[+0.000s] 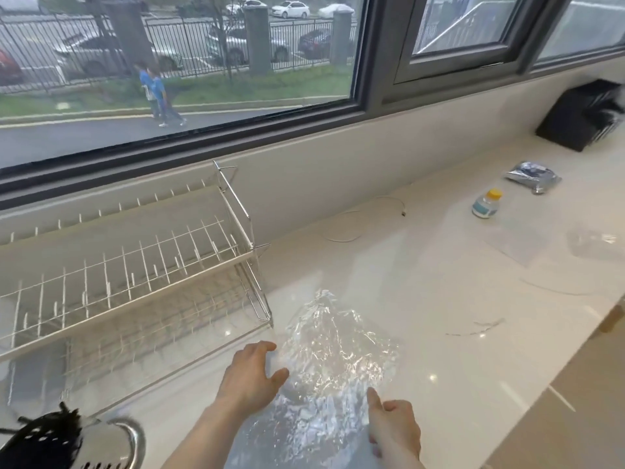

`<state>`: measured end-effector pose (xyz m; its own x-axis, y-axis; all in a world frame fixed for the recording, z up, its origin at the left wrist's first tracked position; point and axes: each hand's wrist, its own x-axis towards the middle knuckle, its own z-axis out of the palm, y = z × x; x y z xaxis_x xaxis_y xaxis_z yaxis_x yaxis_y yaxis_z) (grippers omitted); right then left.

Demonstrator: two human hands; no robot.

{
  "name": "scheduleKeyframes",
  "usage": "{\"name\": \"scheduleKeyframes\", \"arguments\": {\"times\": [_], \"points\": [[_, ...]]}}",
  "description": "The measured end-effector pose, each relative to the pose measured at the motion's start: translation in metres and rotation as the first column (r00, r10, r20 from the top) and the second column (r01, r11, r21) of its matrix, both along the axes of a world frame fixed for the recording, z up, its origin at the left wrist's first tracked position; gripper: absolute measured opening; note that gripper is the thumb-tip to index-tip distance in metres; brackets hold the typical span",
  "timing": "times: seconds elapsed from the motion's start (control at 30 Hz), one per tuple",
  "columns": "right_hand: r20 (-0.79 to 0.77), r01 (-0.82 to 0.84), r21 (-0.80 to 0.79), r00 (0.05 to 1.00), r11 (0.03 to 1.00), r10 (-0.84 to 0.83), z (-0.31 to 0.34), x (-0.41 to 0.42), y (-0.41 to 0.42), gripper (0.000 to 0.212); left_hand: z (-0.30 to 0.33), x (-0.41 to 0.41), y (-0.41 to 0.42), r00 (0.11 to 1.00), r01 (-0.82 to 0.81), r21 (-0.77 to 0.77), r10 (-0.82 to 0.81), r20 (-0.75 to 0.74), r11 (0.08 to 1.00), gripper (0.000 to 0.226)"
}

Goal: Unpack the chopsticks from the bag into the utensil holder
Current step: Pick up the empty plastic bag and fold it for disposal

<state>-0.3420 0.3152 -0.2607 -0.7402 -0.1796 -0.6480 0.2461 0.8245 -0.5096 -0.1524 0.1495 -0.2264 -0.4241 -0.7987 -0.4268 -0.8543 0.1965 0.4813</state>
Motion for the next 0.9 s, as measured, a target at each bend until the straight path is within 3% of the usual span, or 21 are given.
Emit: {"name": "scheduleKeyframes", "arguments": {"times": [0.1, 0.2, 0.33, 0.4, 0.53, 0.7, 0.9], "points": [[0.079, 0.06, -0.042, 0.995, 0.997, -0.057, -0.009, -0.002, -0.006, 0.046, -0.011, -0.01, -0.003, 0.998, 0.013, 0.061, -0.017, 0.065, 0.998, 0.07], [0.187, 0.115, -0.066, 0.977, 0.991, -0.101, -0.02, -0.007, -0.01, 0.032, -0.017, -0.017, -0.005, 0.994, -0.08, 0.106, 0.072, 0.083, 0.991, 0.072], [0.259, 0.148, -0.094, 0.959, 0.985, -0.12, -0.022, -0.015, -0.011, 0.011, -0.018, -0.02, -0.008, 0.969, -0.245, 0.141, 0.239, 0.058, 0.959, 0.065], [0.249, 0.152, -0.112, 0.961, 0.982, -0.12, -0.019, -0.021, -0.014, 0.014, -0.014, -0.02, -0.01, 0.953, -0.302, 0.187, 0.302, 0.031, 0.935, 0.054], [0.202, 0.192, -0.233, 0.968, 0.953, -0.145, 0.002, -0.035, -0.016, 0.018, 0.014, -0.021, -0.012, 0.932, -0.333, 0.171, 0.351, -0.09, 0.927, 0.014], [0.149, 0.248, -0.452, 0.968, 0.857, -0.201, 0.055, -0.046, -0.023, 0.011, 0.07, -0.018, -0.016, 0.889, -0.328, 0.179, 0.367, -0.274, 0.928, 0.011], [0.136, 0.178, -0.74, 0.984, 0.649, -0.115, 0.147, -0.026, -0.043, 0.013, 0.164, 0.011, -0.016, 0.681, -0.327, 0.215, 0.387, -0.621, 0.92, 0.004]]}}
